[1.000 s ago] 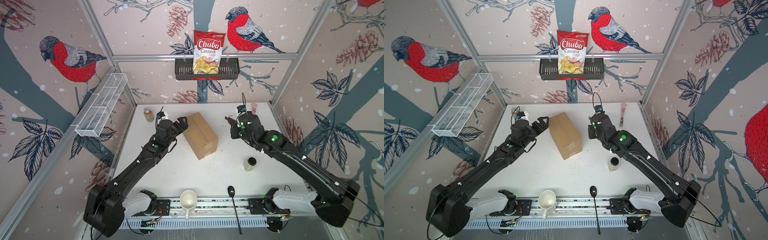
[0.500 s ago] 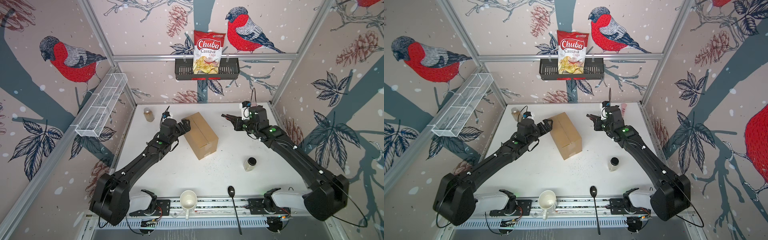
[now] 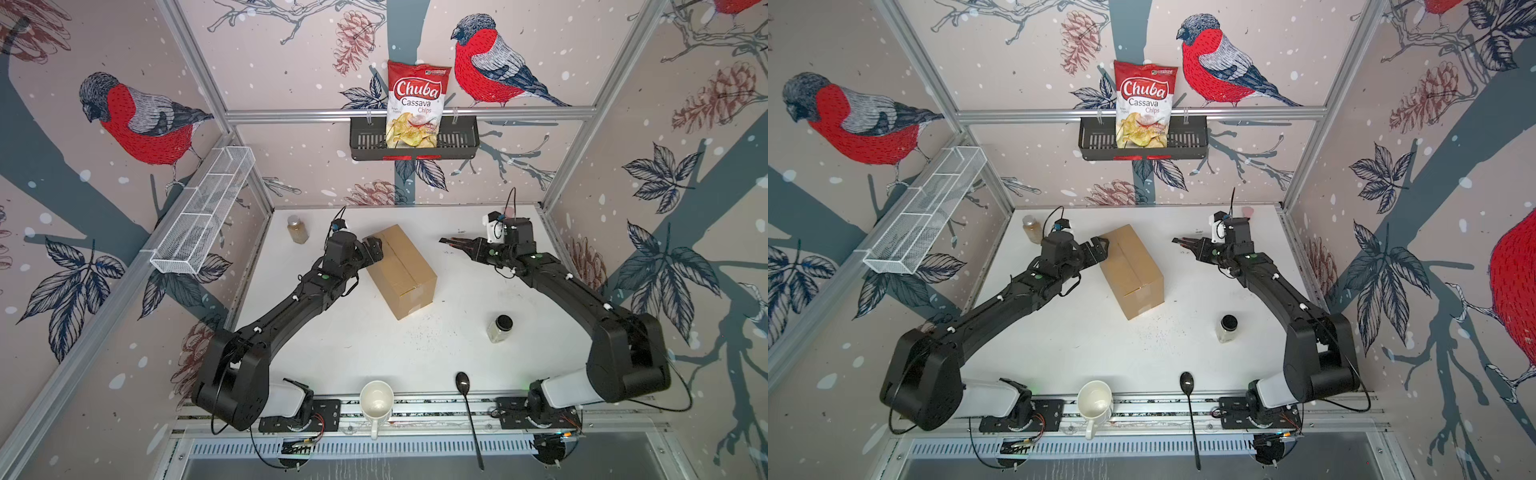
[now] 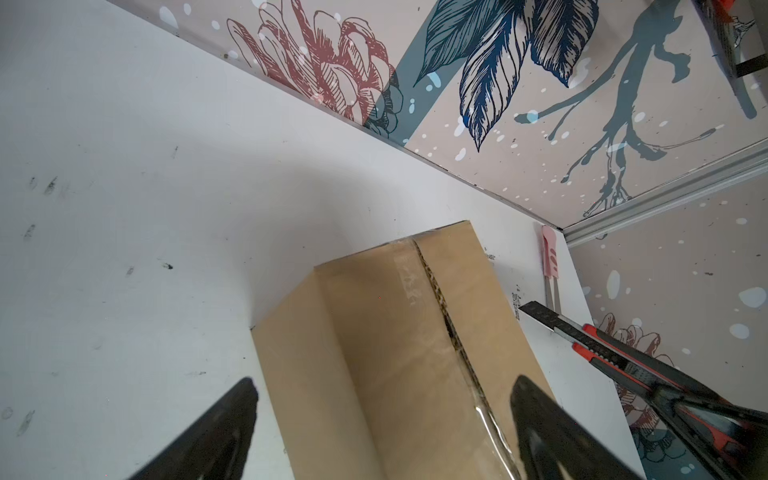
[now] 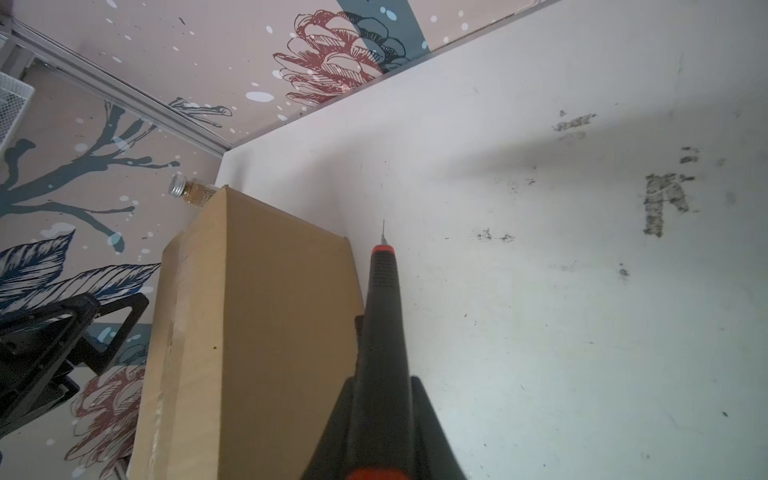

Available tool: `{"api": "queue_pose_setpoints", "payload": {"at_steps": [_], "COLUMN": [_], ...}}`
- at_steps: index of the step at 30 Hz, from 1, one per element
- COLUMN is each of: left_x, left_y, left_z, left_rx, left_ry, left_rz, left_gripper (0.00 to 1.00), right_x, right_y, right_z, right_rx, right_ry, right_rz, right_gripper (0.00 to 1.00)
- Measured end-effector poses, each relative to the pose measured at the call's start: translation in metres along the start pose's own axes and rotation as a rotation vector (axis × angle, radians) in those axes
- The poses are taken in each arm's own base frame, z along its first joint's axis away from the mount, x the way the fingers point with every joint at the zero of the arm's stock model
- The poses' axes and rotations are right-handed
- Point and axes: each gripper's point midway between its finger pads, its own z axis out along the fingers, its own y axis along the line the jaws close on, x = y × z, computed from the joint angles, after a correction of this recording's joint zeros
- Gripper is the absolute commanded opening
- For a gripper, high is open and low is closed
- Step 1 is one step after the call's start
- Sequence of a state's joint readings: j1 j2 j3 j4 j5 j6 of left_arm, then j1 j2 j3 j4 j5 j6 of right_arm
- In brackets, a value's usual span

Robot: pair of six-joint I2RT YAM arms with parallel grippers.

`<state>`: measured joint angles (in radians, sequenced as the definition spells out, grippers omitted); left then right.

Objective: Unpack the express box
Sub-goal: 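Move the knife toward the left gripper while left gripper releases the box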

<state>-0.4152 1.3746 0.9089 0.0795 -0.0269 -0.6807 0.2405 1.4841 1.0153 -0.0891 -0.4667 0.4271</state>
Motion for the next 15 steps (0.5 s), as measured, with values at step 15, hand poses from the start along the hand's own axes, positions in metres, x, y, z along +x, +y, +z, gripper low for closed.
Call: {"api": "queue_pose_setpoints", "payload": {"at_steps": [15], "left_x": [-0.002], "left_y": [0.001], "left_z": [-0.013], "left_rx": [0.007], "left_ry": [-0.021], "left_rz": [-0.001], "left_gripper": [0.95], "right_x": [0.011], "right_y": [-0.042], "right_z": [0.038], "right_rx": [-0.125], "right_ry": [0.102], "right_rz": [0.096], "right_gripper": [0.07]}}
